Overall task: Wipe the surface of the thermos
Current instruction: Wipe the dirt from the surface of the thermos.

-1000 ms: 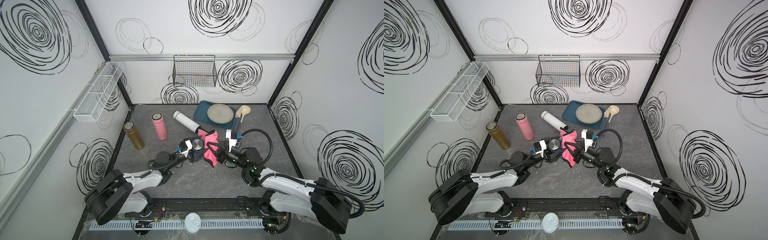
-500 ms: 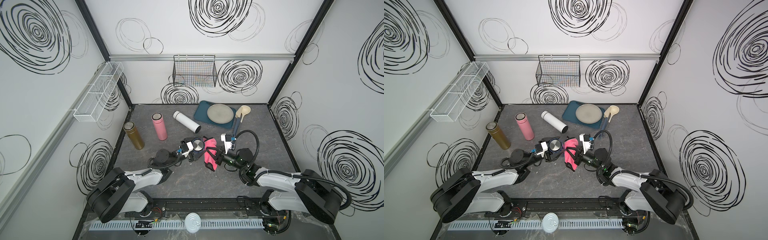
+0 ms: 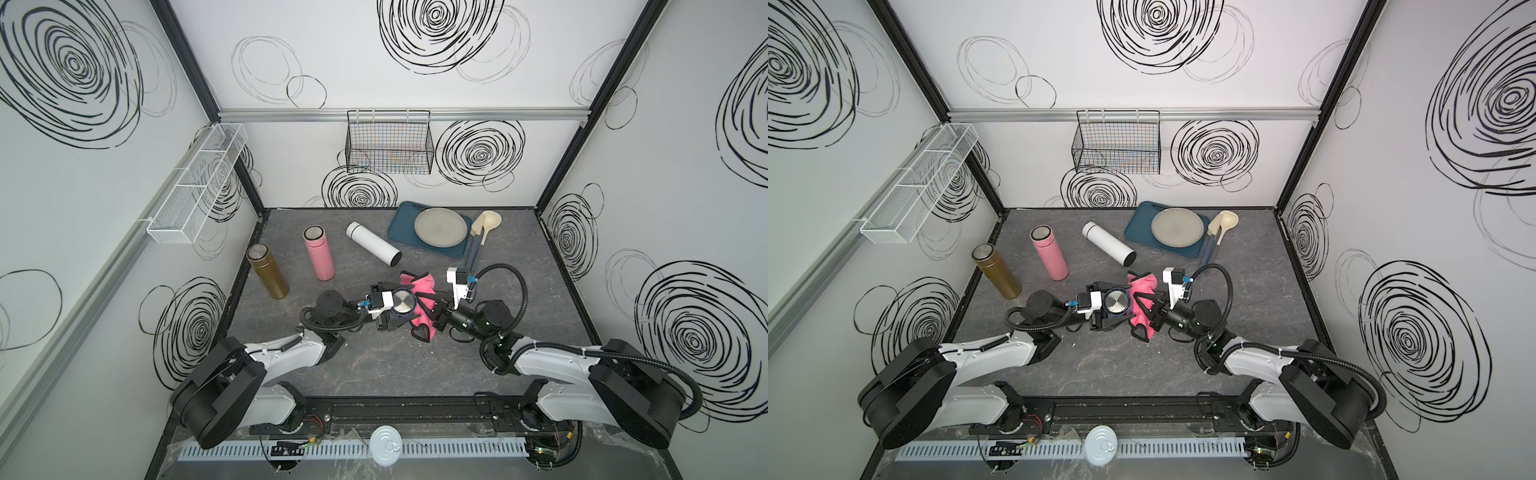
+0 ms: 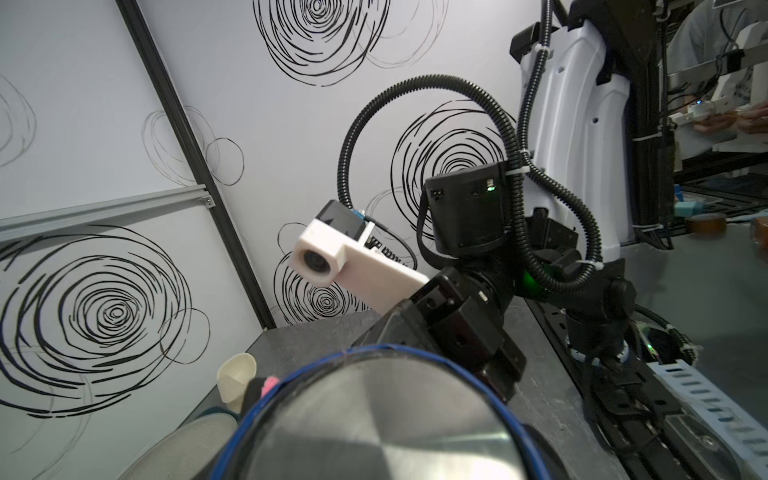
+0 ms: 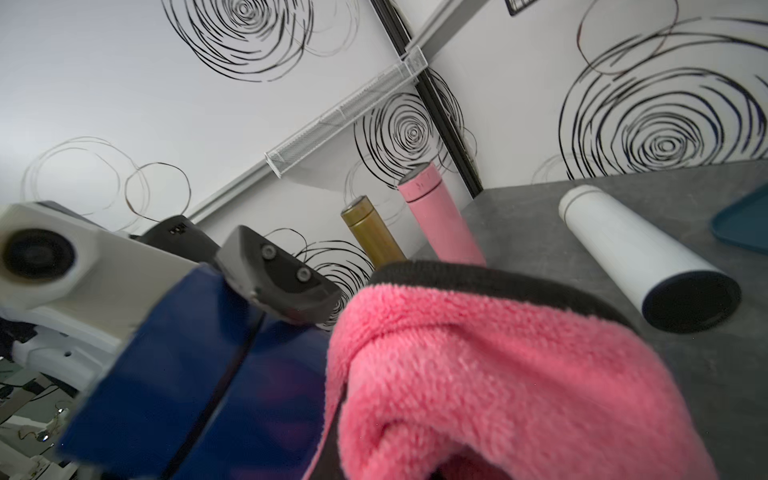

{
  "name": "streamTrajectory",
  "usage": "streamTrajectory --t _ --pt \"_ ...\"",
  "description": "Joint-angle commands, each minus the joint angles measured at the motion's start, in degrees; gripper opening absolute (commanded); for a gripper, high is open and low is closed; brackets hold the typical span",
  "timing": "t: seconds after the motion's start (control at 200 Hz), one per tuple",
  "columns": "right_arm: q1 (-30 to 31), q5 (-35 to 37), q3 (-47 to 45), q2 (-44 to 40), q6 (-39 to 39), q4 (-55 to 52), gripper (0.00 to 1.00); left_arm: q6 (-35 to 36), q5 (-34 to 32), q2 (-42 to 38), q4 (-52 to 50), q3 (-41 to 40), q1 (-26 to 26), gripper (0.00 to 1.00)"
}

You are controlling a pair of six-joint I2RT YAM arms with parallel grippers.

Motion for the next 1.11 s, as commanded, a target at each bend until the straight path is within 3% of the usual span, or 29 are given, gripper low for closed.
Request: streamTrajectory --t 0.0,0.15,0.345,0.595,0.736,0.976,1.101 --pt "1.34 -5.53 1.59 -1.99 0.43 -1.14 0.00 1.83 1.70 -0.93 6.73 2.89 -0.54 0.00" --pt "3.42 -6.82 6.76 -9.04 -4.48 -9.61 0.00 1.75 1.68 -0.99 6.47 2.94 -0.57 0.00" --pt "5.16 -6.47 6.78 -13.15 -6.42 -10.89 0.00 2.51 1.51 -1.11 6.25 2.50 -0.45 0.00" --pt "3.17 -3.87 2.06 3.57 0.12 -2.74 0.00 3.91 1.59 -1.69 5.25 2.67 -0.27 0.00" --pt "-1.50 -8.71 1.91 8.99 4.78 3.89 0.00 4.87 0.51 -3.03 5.11 1.88 -0.27 0.00" --pt "1.78 -7.59 7.81 -4.11 -2.49 -7.74 0.00 6.25 -2.64 -5.29 5.74 -0.66 0.08 0.00" --pt "3.03 -6.87 6.38 -6.46 -2.56 -7.12 0.00 6.32 -2.38 -5.64 5.87 -0.96 0.17 0.00"
